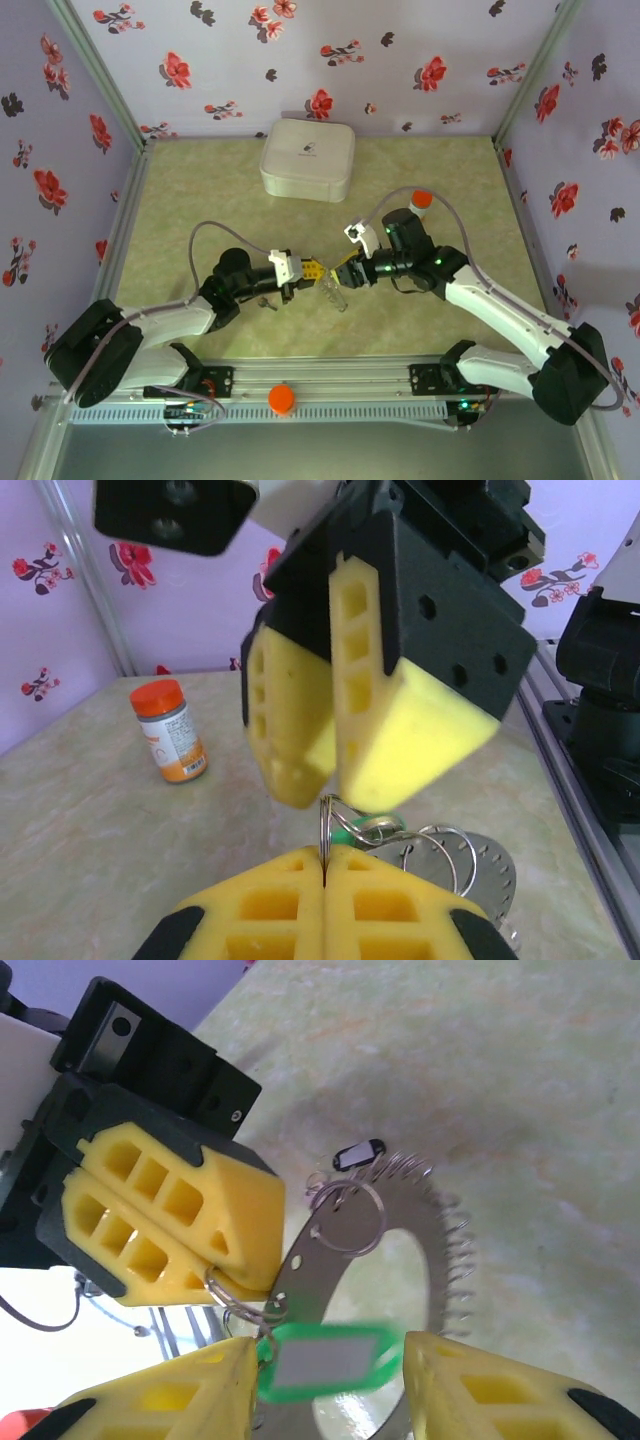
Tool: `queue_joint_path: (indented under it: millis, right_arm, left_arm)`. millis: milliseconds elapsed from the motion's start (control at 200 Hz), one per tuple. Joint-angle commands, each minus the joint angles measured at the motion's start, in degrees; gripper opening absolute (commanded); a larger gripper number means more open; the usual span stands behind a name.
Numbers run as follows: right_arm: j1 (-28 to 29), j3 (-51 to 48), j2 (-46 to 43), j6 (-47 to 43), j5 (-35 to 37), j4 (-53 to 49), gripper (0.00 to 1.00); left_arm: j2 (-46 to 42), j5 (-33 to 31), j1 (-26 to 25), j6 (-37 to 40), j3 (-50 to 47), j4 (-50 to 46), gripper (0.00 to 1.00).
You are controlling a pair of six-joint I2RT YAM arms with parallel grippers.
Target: Put the keys on the keyring
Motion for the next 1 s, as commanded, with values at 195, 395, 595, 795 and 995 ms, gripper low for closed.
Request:
queue_joint_path:
  millis: [195,395,595,795,995]
  right_arm:
    - [-0.60,1.71,-1.64,3.30,-3.08,-0.04,0.45]
    - [-0.64,1.36,-1.79,2.89,-2.93,1.01,0.43]
    - [-0.63,0.68,-0.96,-0.80,-3.97,1.55,0.44]
    - [0.46,-5.22,-5.85,-8.41,-1.39,6.74,0.42]
    - [4.97,-11.60,-10.11,-18.64,8.19,12.73,0.43]
  left_arm:
    - [1.67,-0.99,0.43,0.25,1.53,5.02,0.00]
    - [1.73,-0.87,0.43,-0.32,1.44,5.64,0.00]
    - [1.63,-0.90,0.41,-0.59,1.53,5.81,0.00]
    - [1.80,-1.07,0.39,-2.16,1.79,6.39,0.00]
    - [2.27,-1.16,0.35,-4.80,1.62,7.46,0.00]
